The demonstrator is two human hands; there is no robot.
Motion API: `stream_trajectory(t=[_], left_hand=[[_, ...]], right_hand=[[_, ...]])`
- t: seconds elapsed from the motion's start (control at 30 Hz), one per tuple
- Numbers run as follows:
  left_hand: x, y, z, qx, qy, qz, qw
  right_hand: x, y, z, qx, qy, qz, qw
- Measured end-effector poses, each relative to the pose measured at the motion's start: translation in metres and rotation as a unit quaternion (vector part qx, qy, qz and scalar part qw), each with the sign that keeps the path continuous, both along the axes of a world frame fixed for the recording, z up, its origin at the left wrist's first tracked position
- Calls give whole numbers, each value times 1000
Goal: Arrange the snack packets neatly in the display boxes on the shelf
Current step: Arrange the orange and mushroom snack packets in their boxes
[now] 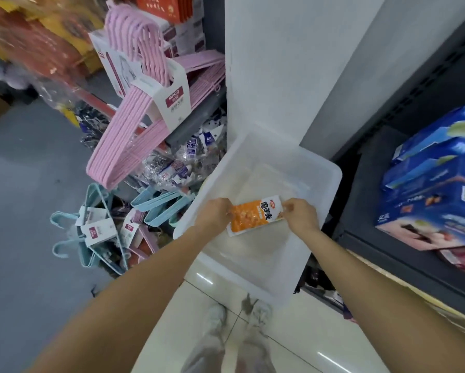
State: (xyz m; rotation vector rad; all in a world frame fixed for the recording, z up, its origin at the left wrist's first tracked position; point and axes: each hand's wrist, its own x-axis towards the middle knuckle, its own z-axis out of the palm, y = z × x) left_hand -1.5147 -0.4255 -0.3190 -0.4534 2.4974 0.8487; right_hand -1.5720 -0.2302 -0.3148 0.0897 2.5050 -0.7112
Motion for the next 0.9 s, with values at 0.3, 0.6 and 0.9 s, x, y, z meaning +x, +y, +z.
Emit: stream_trajectory(t=[0.3,0.6,0.9], left_hand=[[-5,19,56,-167,-11,-205,964],[6,119,104,-92,93,-350,927],[46,279,153,2,239,-484,842]], right_hand=[[39,10,58,-3,48,3,999],[102,101,115,43,38,-126,990],[201,238,161,78,118,-356,924]])
